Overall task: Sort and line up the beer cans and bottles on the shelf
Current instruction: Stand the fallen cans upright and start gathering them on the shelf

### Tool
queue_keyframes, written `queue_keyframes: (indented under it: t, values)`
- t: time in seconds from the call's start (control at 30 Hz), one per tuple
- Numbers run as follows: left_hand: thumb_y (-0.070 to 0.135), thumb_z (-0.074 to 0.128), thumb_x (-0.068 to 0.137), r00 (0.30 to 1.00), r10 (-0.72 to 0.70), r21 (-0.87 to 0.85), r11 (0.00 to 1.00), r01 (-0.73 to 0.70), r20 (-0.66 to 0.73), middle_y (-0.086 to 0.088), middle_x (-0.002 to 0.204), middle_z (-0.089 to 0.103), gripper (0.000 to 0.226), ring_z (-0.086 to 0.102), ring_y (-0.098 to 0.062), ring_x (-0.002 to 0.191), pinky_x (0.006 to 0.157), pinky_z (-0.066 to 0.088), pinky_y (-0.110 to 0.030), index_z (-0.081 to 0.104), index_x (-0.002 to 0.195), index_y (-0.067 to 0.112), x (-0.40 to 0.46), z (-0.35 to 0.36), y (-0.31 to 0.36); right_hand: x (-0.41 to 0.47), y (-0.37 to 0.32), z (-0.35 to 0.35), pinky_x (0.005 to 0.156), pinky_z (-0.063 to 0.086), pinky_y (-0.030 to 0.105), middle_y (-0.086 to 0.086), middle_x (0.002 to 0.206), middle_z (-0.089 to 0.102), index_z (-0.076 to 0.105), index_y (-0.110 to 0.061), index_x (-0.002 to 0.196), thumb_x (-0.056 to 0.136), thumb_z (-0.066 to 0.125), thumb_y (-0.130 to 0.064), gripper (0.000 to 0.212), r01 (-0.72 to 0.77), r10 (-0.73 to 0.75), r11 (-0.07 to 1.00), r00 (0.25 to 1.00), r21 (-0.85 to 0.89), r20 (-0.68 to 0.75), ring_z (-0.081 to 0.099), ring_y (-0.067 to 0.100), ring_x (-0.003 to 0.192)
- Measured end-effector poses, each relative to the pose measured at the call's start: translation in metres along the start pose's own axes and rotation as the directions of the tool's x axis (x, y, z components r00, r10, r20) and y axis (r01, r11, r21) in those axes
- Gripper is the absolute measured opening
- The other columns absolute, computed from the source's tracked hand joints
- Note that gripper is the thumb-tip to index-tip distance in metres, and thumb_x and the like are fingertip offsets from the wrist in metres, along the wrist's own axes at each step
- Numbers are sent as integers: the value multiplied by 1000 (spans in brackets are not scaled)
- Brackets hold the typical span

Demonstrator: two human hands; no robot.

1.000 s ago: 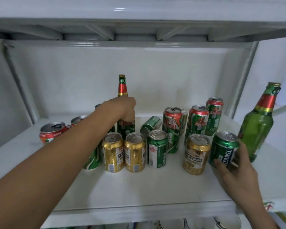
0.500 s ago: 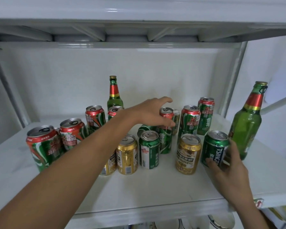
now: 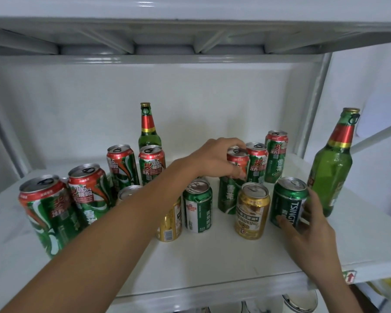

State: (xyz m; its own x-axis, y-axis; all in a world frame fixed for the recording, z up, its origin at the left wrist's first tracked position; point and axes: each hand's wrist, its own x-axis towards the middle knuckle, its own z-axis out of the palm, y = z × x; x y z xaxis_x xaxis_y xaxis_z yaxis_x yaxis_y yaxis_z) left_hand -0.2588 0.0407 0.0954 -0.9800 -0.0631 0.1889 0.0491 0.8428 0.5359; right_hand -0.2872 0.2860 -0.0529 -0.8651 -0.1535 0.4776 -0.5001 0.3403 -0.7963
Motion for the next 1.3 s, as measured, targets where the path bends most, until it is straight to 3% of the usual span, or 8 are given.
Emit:
queue_keyframes:
  t: [0.23,0.43,0.63,0.73,0.87,0.97,1.07,1.3]
  values:
    - [40,89,77,999,-4,3,1000,4,34,-1,147,54,80,57,-20,124,92,47,-28,50,147,33,-1,-1,6,-1,0,-1,83,45,25,3,130,65,36,-33,151,86,78,-10,81,-28,28,1000,1000,11,9,61,17,102]
    - [19,73,95,934,-152,-135,970,204,323,-11,157,40,91,62,-30,125,102,57,-38,15,162,41,-3,-49,0,-1,-3,-2,84,44,28,-7,121,60,36,-35,151,86,78,-11,80,-37,36,999,999,26,15,60,19,102]
    - [22,61,101,941,-302,174,946,275,154,-9,137,58,45,65,-25,111,88,58,-35,51,146,25,34,-56,-41,0,2,-1,83,46,31,-5,126,63,36,-39,149,85,79,-14,81,-46,46,999,999,23,13,65,23,102]
    - [32,62,100,933,-339,343,896,281,120,-8,141,56,45,61,-27,113,82,59,-38,55,143,21,48,-38,-60,-1,-1,-2,84,46,32,-7,122,63,37,-46,144,85,79,-14,79,-48,47,998,999,32,12,65,22,100]
    - [48,67,94,903,-422,508,796,328,78,-7,154,46,65,57,-31,122,98,56,-49,48,149,21,59,-17,-82,0,-4,-1,85,48,33,-4,120,64,37,-53,139,82,81,-13,83,-48,48,998,999,49,5,64,23,101]
    - [52,76,86,844,-527,532,744,406,93,-13,142,54,79,64,-33,107,98,56,-49,46,148,14,62,-8,-89,1,-4,0,86,50,34,-4,119,63,32,-61,134,81,83,-14,87,-59,60,997,998,52,-8,65,22,97]
    - [51,81,81,798,-584,470,751,464,146,-17,131,58,82,68,-34,103,94,59,-49,46,144,11,58,-2,-94,3,-1,0,84,50,33,-1,122,66,38,-49,144,81,82,-13,84,-64,65,996,998,59,-7,66,21,96]
    - [40,83,82,819,-559,474,760,444,129,-14,125,54,78,61,-24,76,92,60,-47,43,142,12,53,-5,-97,4,2,-1,76,48,25,0,123,67,37,-45,147,83,80,-8,85,-43,41,996,999,75,27,66,20,99]
